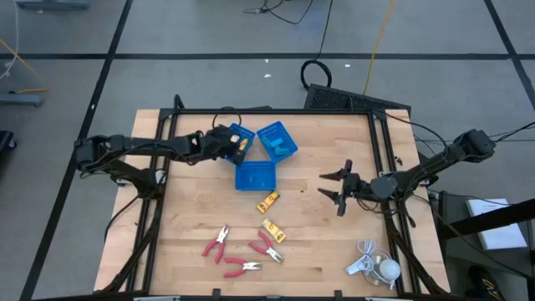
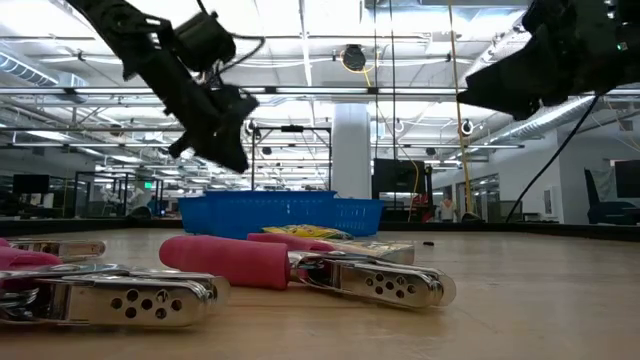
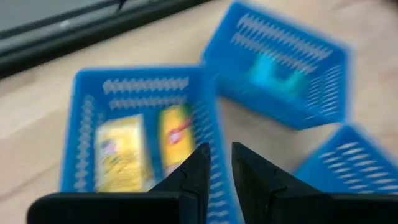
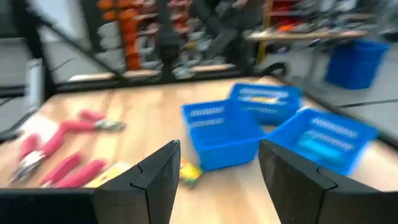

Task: Pick & Place School Supplies
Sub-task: Put the yellow crayon box into the top left blue bin

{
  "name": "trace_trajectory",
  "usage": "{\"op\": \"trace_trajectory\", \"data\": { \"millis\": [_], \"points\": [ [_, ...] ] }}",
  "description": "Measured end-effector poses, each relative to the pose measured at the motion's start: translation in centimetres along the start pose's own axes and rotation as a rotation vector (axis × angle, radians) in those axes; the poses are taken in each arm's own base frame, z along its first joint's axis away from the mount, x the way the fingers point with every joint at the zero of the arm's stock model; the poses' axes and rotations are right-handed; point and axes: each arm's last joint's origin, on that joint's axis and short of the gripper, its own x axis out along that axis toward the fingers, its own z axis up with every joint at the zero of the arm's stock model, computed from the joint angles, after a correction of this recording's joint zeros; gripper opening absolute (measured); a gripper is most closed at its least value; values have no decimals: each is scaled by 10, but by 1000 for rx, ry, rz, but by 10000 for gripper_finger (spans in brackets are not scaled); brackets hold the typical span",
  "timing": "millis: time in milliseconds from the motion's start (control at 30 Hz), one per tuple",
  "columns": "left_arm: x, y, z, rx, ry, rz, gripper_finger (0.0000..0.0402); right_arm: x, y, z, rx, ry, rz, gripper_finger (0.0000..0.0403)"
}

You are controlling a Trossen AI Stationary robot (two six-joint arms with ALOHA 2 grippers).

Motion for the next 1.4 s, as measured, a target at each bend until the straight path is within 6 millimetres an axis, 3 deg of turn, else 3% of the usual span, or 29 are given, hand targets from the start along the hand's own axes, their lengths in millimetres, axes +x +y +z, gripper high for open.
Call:
{"op": "trace_trajectory", "data": {
  "millis": [200, 433, 733, 900, 1200, 1400],
  "points": [
    [-23, -32, 8, 135, -189, -166, 67, 23, 16, -14, 27, 115, 31, 208],
    [-43, -65, 10, 292, -389, -330, 67, 77, 48, -26, -92, 305, 79, 208],
    [-48, -73, 7, 326, -414, -364, 67, 141, 68, -42, -190, 411, 193, 208],
    [-48, -72, 7, 326, -412, -362, 67, 174, 75, -35, -235, 454, 238, 209],
    [-47, -72, 6, 324, -394, -358, 67, 196, 78, -19, -421, 533, 288, 265],
    [-47, -72, 6, 324, -394, -358, 67, 202, 63, -19, -395, 550, 357, 283]
  ]
}}
